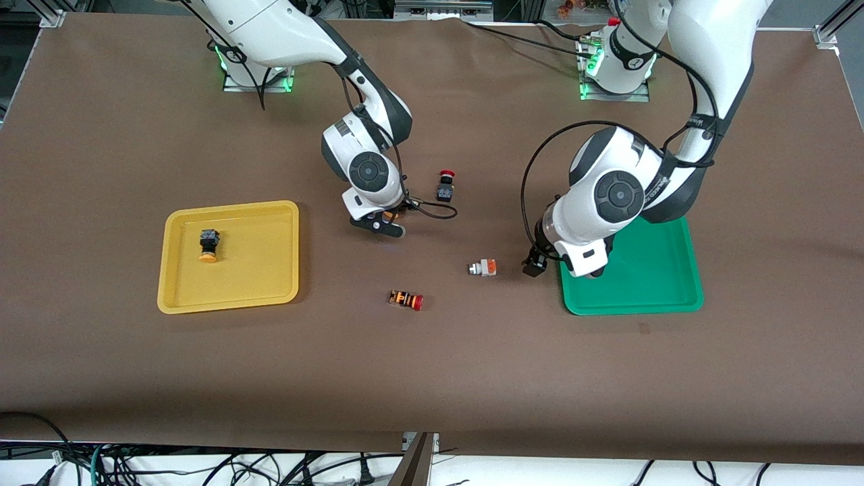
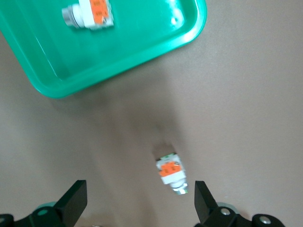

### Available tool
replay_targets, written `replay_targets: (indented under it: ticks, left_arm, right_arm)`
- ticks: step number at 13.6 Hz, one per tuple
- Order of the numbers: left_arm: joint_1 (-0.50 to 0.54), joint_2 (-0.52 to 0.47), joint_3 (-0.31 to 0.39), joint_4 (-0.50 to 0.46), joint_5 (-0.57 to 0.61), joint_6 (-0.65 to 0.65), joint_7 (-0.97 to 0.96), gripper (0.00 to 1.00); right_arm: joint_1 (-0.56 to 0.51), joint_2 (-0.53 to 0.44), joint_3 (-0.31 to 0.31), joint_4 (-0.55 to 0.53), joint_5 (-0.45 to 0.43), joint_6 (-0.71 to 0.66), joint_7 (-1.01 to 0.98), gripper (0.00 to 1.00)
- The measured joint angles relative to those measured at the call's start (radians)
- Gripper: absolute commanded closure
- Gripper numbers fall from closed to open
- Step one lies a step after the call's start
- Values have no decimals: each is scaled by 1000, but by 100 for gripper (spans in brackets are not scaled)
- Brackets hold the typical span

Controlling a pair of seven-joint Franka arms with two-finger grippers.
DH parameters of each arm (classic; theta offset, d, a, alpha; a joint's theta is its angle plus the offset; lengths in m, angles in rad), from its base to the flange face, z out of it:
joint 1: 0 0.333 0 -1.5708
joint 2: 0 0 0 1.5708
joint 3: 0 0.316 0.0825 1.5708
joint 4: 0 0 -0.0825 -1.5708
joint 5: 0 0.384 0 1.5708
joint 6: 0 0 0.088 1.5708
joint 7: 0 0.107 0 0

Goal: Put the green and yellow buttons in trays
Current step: 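Reach the right gripper to the yellow button while the left gripper reaches the white button, then carry the yellow button to the yellow tray while the left gripper grasps the white button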

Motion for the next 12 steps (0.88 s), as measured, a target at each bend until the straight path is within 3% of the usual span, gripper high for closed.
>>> replay_targets:
  ticks: [9, 12]
  left_arm:
    - [-39, 111, 12, 0, -17, 154, -359, 0]
    - [-64, 134, 20, -13, -16, 223, -408, 0]
  right_arm:
    - [-19, -81, -354, 6, -2, -154, -609, 100]
    - [-60, -75, -410, -5, -2, -169, -787, 100]
